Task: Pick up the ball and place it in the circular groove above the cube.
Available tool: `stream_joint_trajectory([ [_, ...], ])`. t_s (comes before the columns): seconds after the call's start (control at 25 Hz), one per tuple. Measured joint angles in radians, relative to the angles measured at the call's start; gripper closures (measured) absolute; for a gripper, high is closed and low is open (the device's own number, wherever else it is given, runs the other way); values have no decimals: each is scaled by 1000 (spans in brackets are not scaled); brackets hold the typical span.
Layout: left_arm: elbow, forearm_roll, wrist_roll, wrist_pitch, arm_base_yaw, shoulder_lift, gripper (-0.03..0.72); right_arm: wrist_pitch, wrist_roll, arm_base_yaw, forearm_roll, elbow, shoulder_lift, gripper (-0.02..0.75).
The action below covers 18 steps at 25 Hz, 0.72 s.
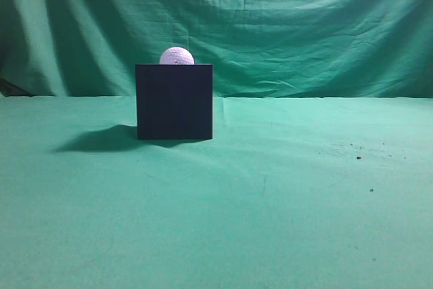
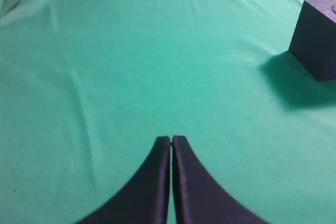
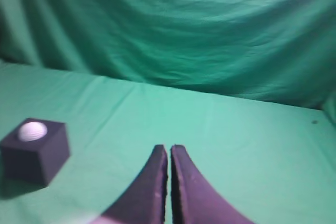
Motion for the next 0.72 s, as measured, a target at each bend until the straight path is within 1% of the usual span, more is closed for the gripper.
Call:
stream_joint_trajectory([
  [0.16,0,0,0,0,0,0,688,-120,0,-120,0,202,-119,738],
  [0.36,0,0,0,0,0,0,688,-162,23,-213,41,389,-215,738],
  [0.48,0,0,0,0,0,0,688,-144,36,-258,71,434,-221,738],
  [0.72,0,0,0,0,0,0,688,-75,27,-266,78,434,-221,738],
])
